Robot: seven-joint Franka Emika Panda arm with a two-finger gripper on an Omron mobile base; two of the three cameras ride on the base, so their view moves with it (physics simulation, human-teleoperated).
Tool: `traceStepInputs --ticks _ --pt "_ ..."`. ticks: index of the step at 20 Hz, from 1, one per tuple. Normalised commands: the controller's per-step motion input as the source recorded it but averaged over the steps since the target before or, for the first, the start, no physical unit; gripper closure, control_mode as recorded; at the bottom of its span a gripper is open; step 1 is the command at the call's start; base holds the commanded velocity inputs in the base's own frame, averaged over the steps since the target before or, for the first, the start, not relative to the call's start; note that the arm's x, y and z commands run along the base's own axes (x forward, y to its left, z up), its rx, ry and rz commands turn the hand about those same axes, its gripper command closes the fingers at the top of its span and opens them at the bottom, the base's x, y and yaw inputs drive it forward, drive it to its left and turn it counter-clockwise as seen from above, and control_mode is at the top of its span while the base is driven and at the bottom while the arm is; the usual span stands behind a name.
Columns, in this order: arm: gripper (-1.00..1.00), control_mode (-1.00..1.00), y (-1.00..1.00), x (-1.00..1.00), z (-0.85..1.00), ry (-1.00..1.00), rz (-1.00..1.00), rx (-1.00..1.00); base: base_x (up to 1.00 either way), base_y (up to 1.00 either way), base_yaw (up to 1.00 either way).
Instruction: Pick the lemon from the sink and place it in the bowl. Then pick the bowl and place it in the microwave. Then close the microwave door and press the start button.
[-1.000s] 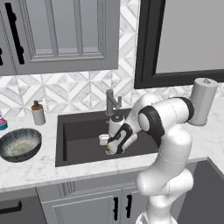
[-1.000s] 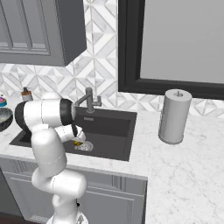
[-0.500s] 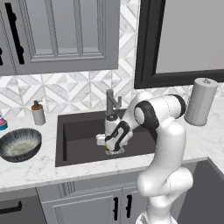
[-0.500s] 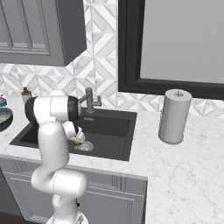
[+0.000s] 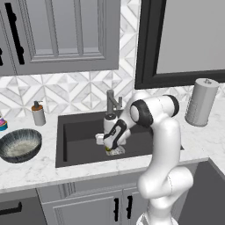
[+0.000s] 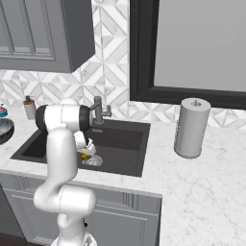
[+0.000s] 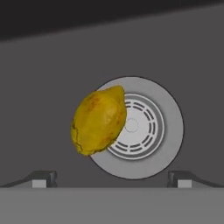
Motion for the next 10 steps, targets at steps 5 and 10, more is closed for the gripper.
traceStepInputs --ticks 5,10 --pt "-1.0 -1.0 0.0 0.2 -0.36 0.03 0.0 0.0 0.0 0.0 0.0" --pt "-1.0 -1.0 0.0 0.24 -0.27 0.02 0.0 0.0 0.0 0.0 0.0"
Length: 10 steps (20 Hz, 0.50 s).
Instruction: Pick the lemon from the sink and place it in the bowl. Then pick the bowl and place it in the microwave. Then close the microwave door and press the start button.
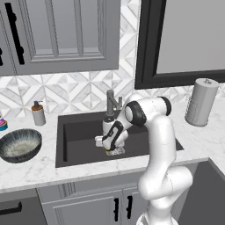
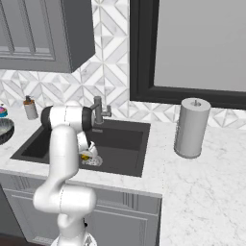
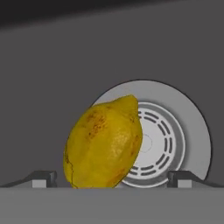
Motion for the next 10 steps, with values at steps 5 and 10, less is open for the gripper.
traceStepInputs --ticks 5,10 --pt "-1.0 -1.0 0.0 0.31 -0.16 0.0 0.0 0.0 0.0 0.0 0.0" --pt "-1.0 -1.0 0.0 0.22 -0.27 0.01 0.0 0.0 0.0 0.0 0.0"
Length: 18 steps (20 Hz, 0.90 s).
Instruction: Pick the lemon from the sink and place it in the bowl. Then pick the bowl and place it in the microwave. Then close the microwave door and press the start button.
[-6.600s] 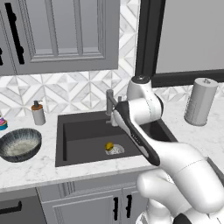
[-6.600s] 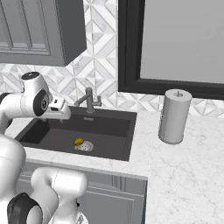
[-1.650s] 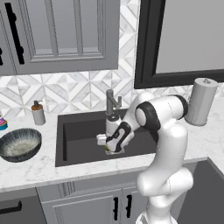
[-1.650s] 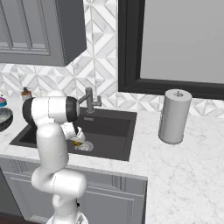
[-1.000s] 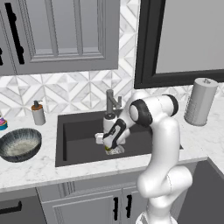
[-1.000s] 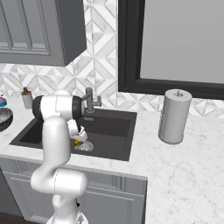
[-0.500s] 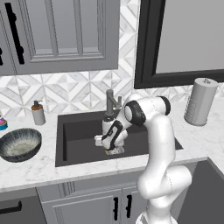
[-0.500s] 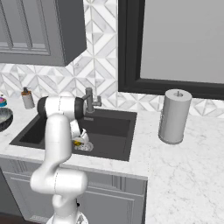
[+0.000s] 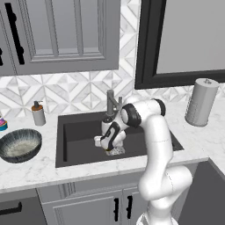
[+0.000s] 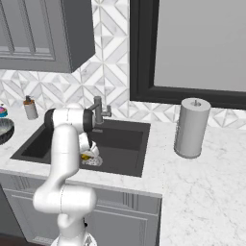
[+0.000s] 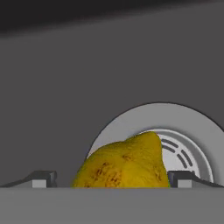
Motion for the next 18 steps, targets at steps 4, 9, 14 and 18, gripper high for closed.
traceStepInputs --ticks 4,9,14,18 --pt "1.0 -1.0 0.0 0.01 -0.38 0.04 0.0 -0.01 0.0 0.0 0.0" --pt "1.0 -1.0 0.17 -0.05 -0.21 0.01 -0.01 -0.02 0.0 0.0 0.0" --pt "1.0 -1.0 0.38 -0.54 0.19 -0.07 0.0 0.0 0.0 0.0 0.0" --pt "1.0 -1.0 0.5 -0.37 0.86 -0.21 0.0 0.0 0.0 0.0 0.0"
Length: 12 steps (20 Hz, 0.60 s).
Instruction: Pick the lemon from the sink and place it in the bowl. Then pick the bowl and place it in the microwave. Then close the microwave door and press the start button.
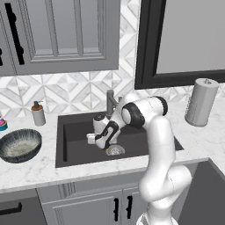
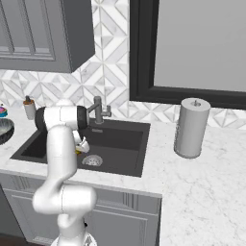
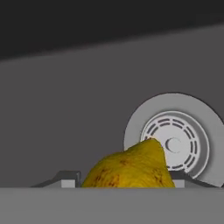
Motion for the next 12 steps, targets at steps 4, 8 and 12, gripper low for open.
traceStepInputs --ticks 4,8,12 --pt "1.0 -1.0 0.59 -0.49 1.0 -0.14 0.0 0.01 0.0 0.0 0.0" --pt "1.0 -1.0 0.3 -0.71 1.0 -0.02 0.0 0.01 0.0 0.0 0.0" --pt "1.0 -1.0 0.03 -0.72 1.0 0.0 0.0 0.04 0.0 0.0 0.0"
